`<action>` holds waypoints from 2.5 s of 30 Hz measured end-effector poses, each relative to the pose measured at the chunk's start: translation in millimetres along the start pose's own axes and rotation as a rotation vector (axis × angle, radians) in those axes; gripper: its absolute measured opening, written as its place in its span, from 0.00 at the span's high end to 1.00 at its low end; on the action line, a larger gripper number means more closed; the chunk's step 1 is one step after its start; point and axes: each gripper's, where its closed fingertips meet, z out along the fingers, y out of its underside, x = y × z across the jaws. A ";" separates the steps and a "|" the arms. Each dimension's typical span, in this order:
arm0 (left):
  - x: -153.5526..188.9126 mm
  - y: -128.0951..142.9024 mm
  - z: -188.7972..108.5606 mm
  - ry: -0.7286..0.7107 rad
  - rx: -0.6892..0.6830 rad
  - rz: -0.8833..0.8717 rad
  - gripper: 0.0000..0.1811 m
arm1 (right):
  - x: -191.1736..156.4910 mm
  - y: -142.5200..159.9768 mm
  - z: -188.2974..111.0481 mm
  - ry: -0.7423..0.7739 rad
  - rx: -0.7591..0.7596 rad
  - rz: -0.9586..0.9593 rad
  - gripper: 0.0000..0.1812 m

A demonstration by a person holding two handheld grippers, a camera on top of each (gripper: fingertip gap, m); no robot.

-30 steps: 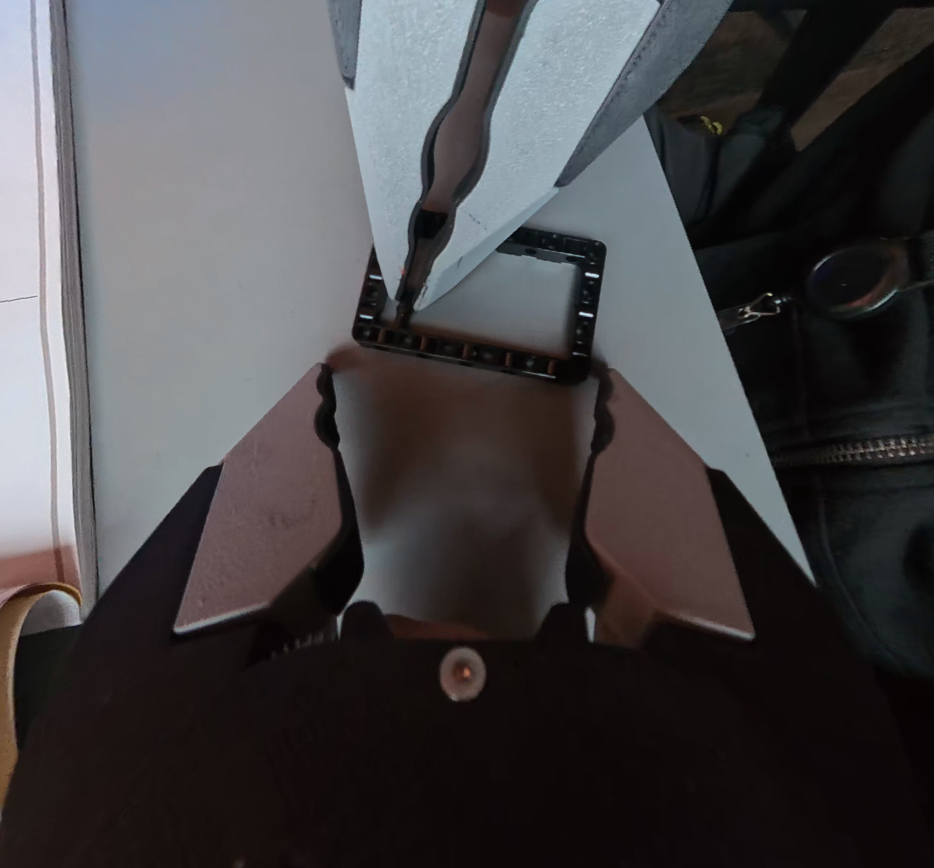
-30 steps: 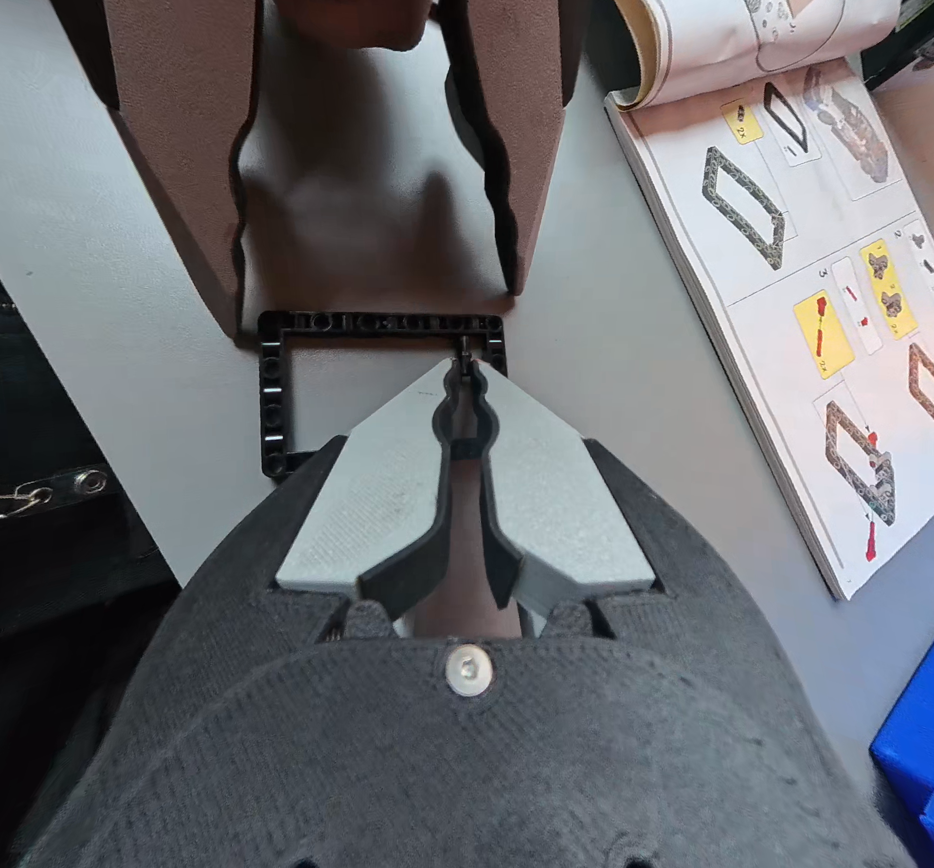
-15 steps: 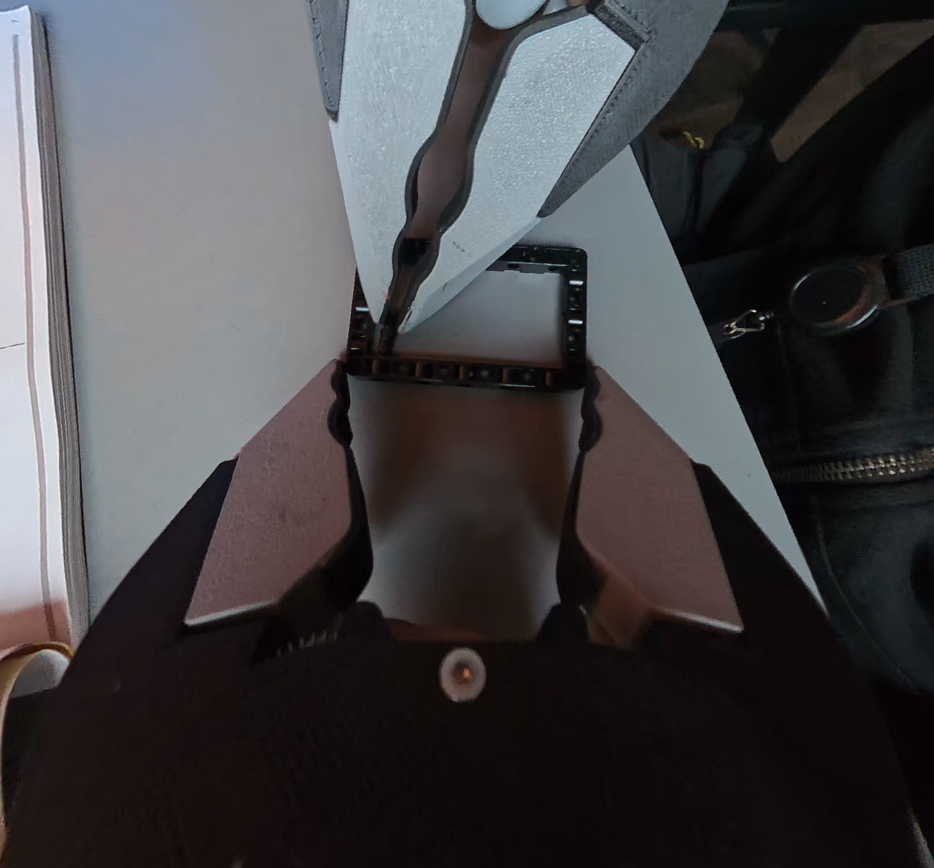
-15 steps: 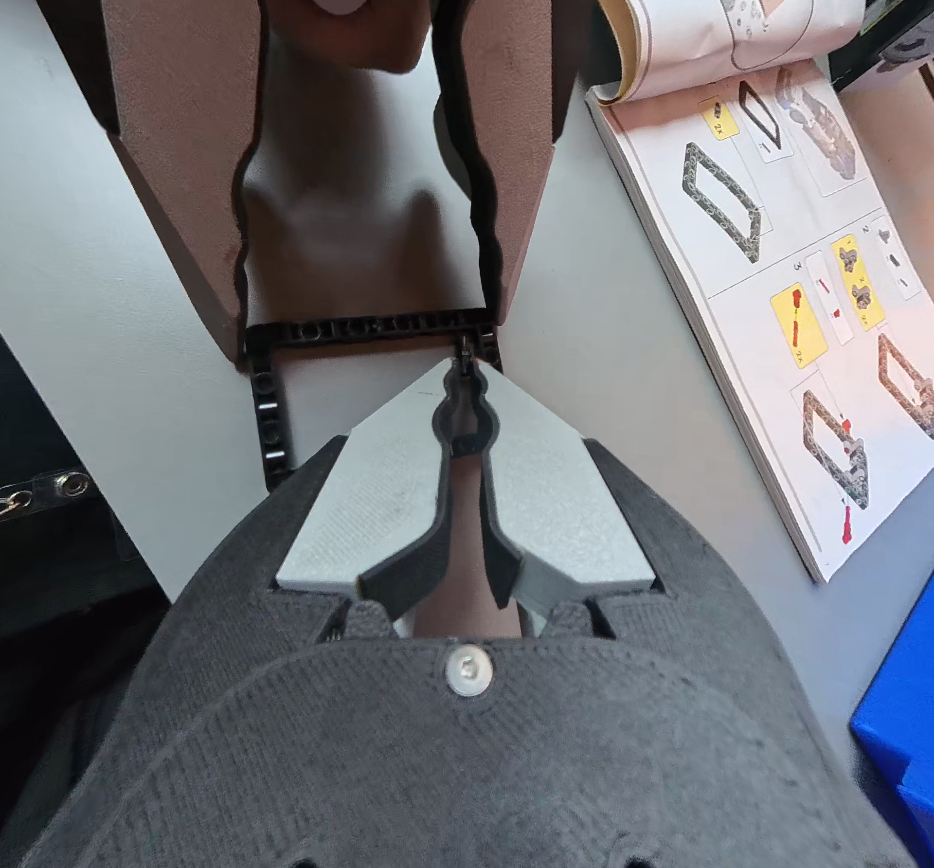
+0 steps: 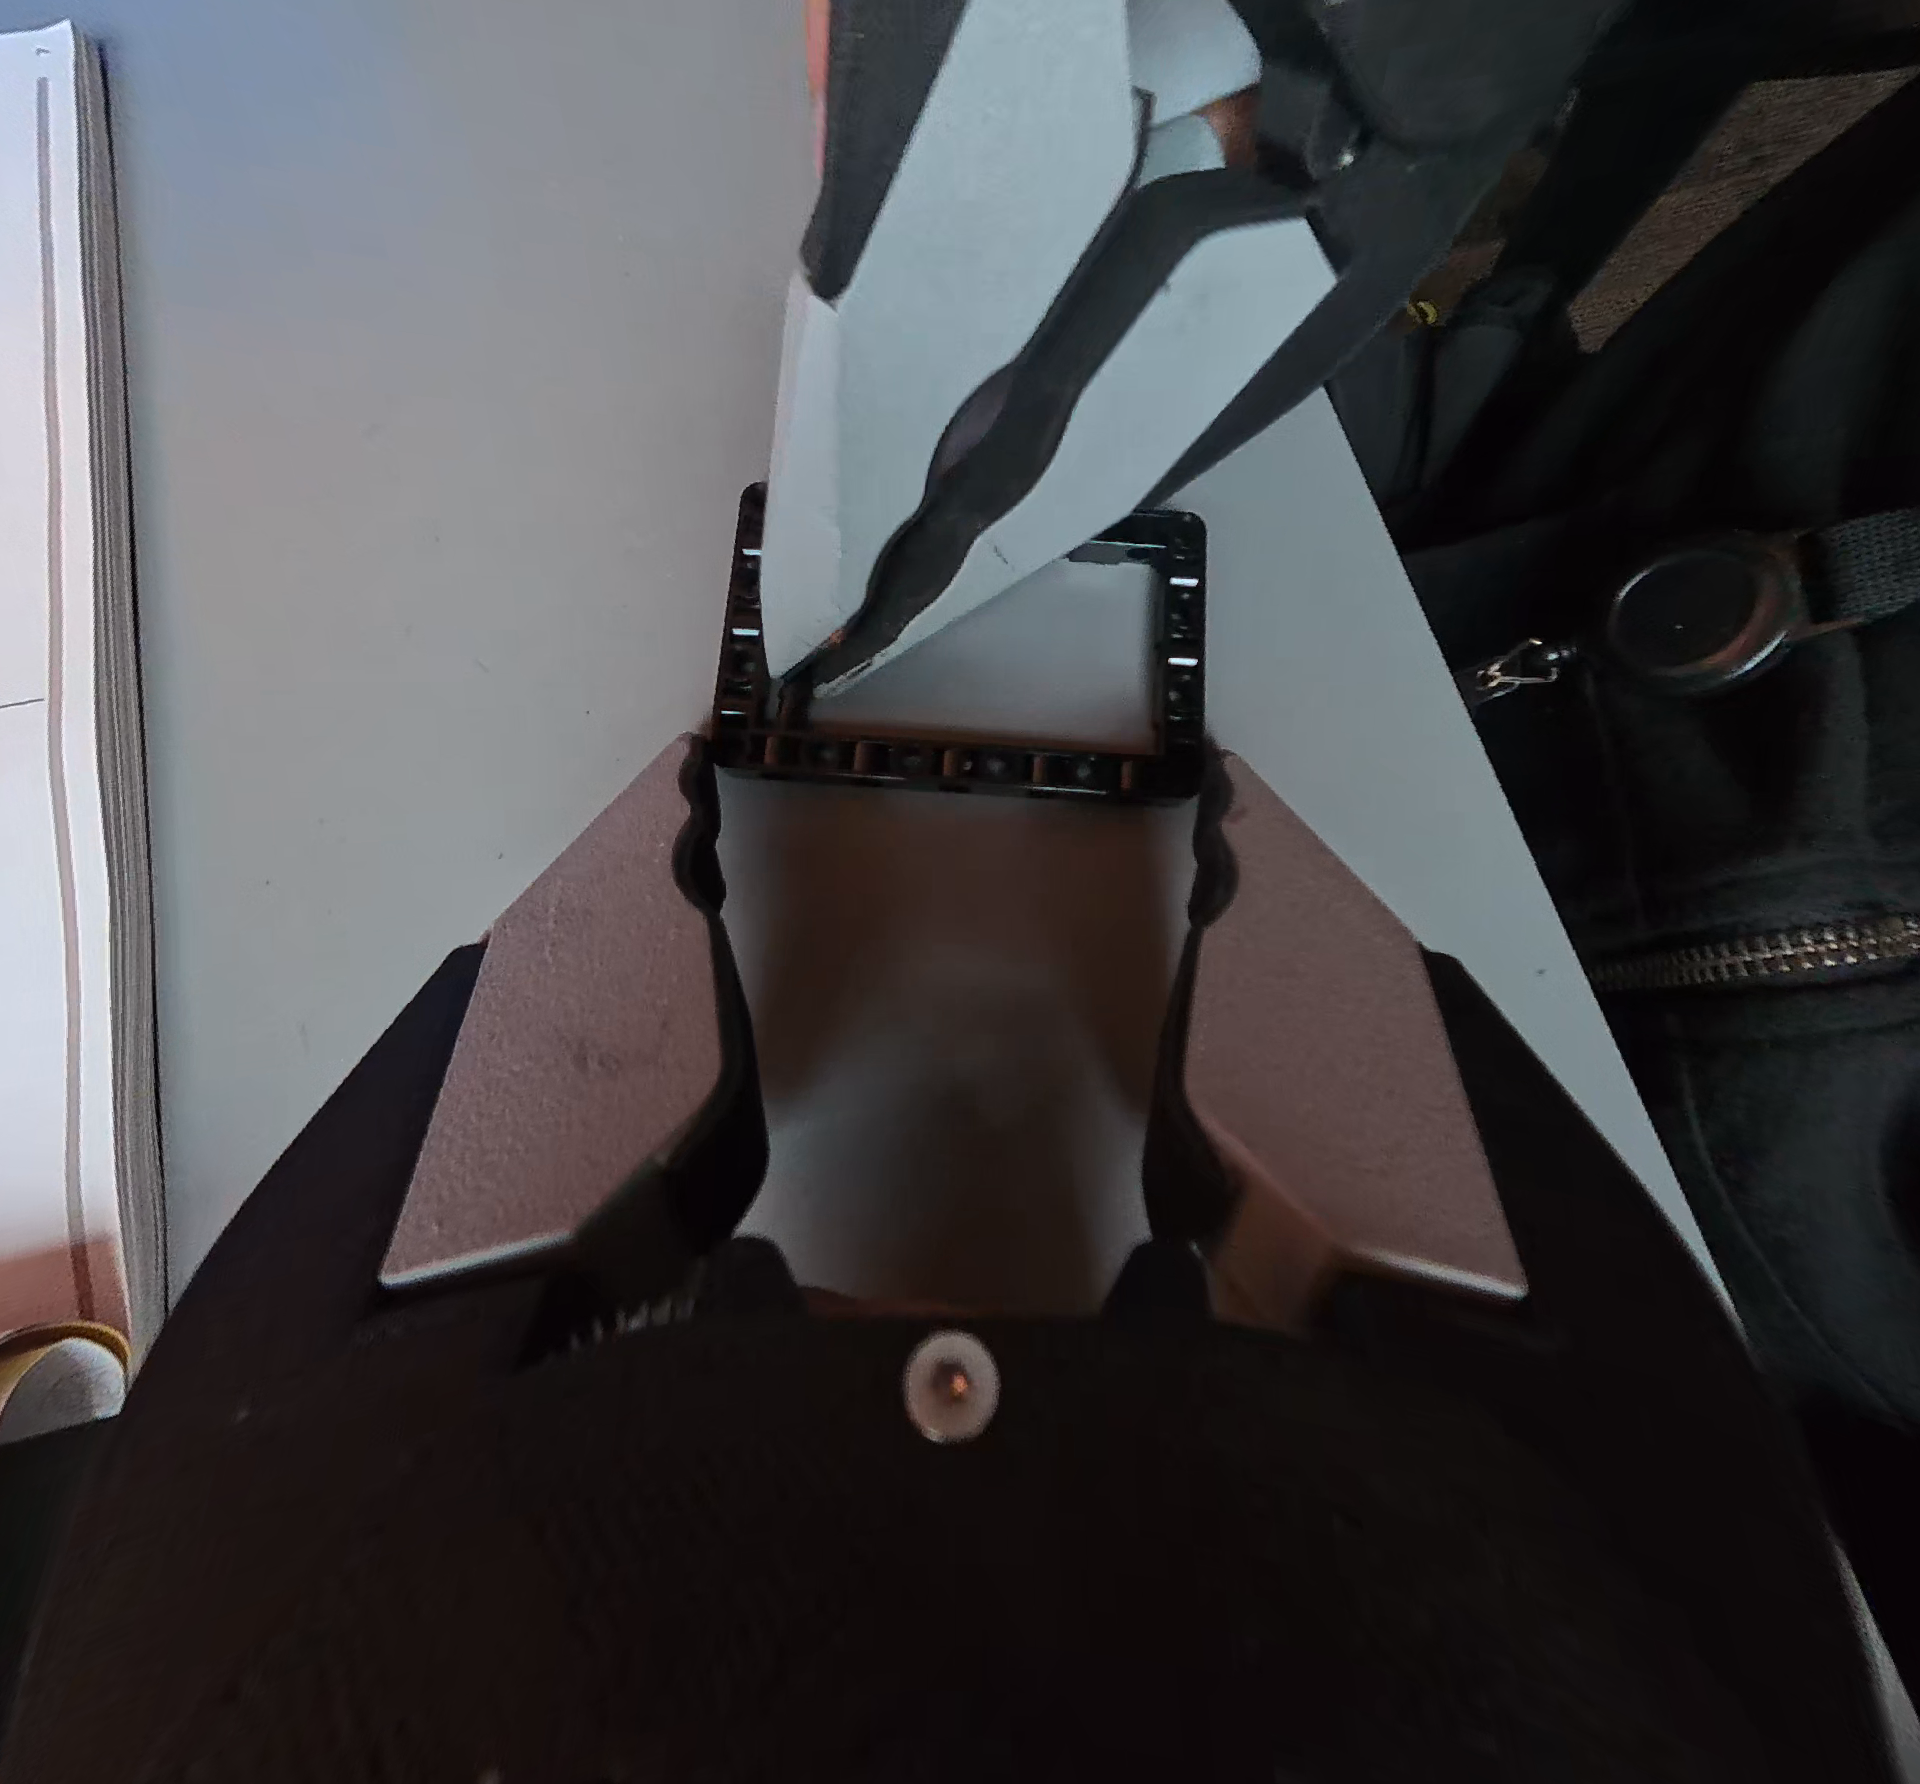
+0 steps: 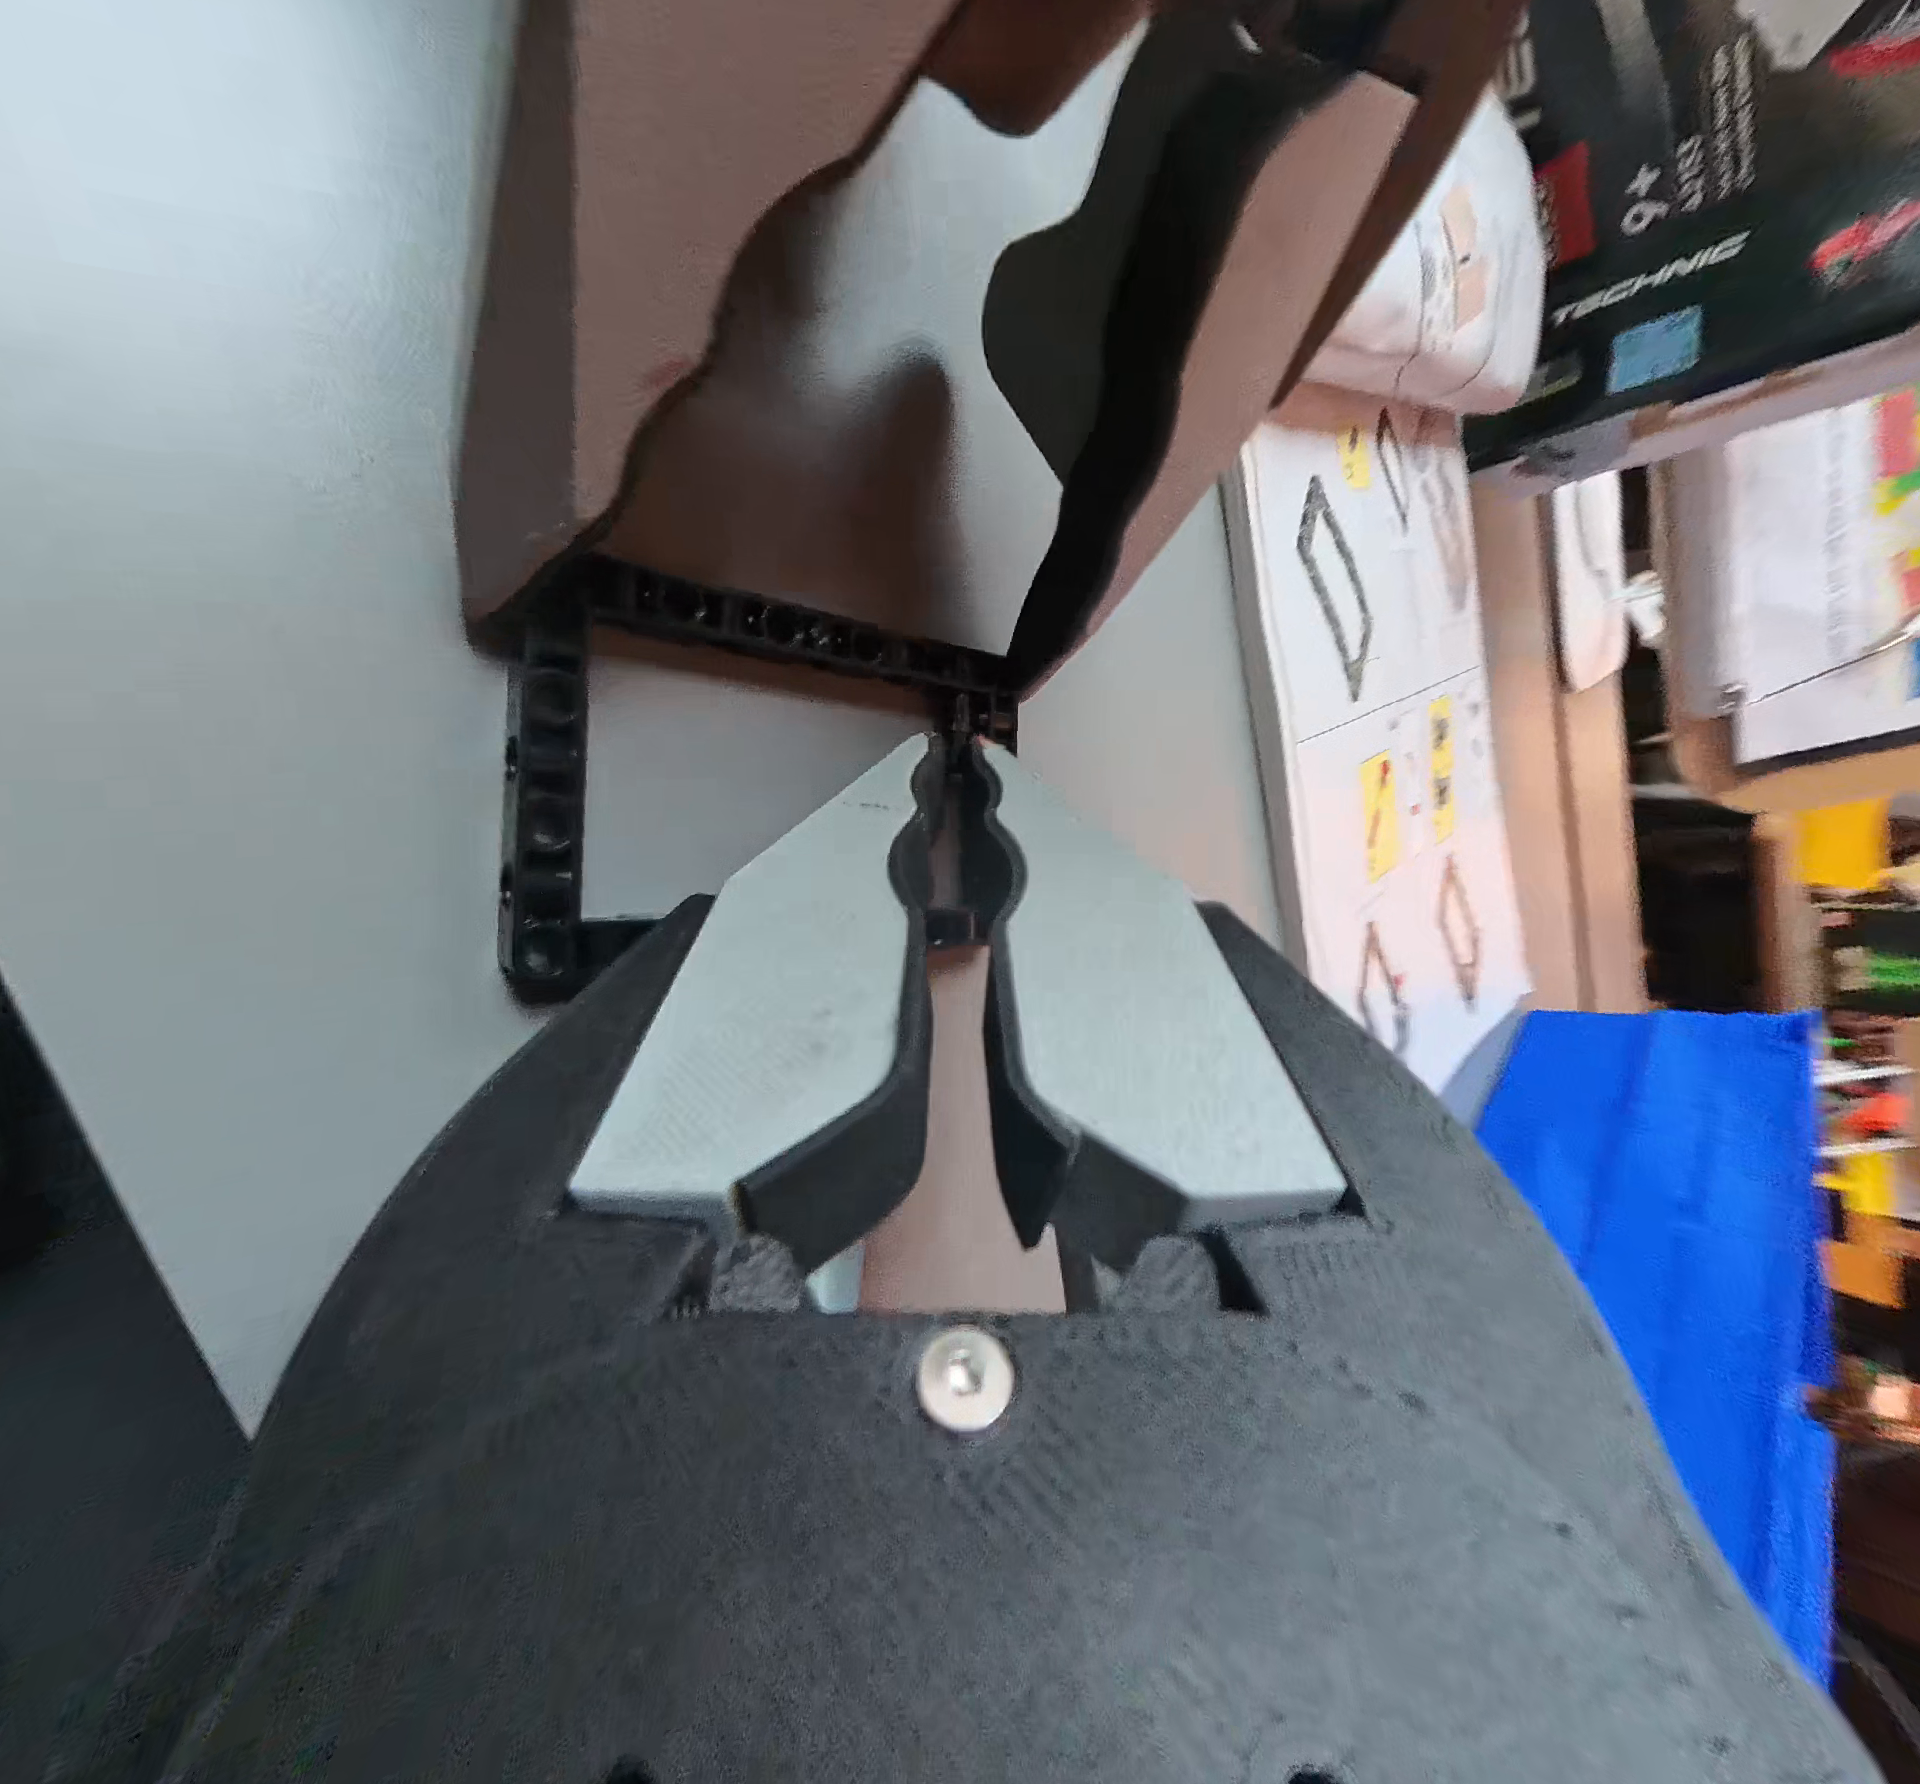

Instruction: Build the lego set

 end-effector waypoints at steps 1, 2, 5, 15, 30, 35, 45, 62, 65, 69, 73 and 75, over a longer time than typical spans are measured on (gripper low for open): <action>0.1 0.0 0.0 0.000 0.000 0.000 0.50 | 0.4 0.0 -0.1 0.020 -0.007 -0.043 1.00; 0.0 0.0 0.0 0.000 0.001 0.001 0.50 | 0.5 -0.2 -0.1 0.036 -0.006 -0.077 1.00; 1.0 0.6 -0.5 0.006 0.002 0.005 0.50 | 0.1 -1.6 -0.3 0.059 0.033 -0.177 1.00; 1.3 1.6 -1.3 0.010 0.003 0.005 0.50 | 2.4 -6.9 0.0 0.088 0.116 -0.281 1.00; 19.0 -5.1 4.6 0.074 0.011 0.028 0.50 | -9.2 -32.5 2.9 -0.148 0.284 -0.153 1.00; 7.6 -7.2 7.5 -0.015 0.009 -0.008 0.49 | -7.5 -29.5 4.7 -0.120 0.218 -0.161 1.00; 0.6 -2.7 2.2 -0.036 0.008 -0.030 0.50 | 26.7 4.1 -10.2 -0.190 0.281 0.325 0.98; 1.2 -1.4 0.5 -0.063 -0.013 -0.053 0.50 | -15.4 12.1 -28.7 -0.378 -0.062 0.226 0.96; 2.7 -2.7 1.8 -0.070 -0.019 -0.059 0.50 | -15.5 14.3 -23.9 -0.394 -0.130 0.160 0.94; 5.2 -6.0 4.8 -0.070 -0.013 -0.060 0.50 | -11.4 14.0 -18.8 -0.392 -0.169 0.106 0.95; 5.1 -6.1 4.9 -0.077 -0.012 -0.066 0.50 | -12.8 11.3 -18.0 -0.439 -0.158 0.159 0.94; 5.0 -5.9 4.6 -0.083 -0.014 -0.071 0.50 | -16.0 10.0 -18.8 -0.481 -0.155 0.209 0.97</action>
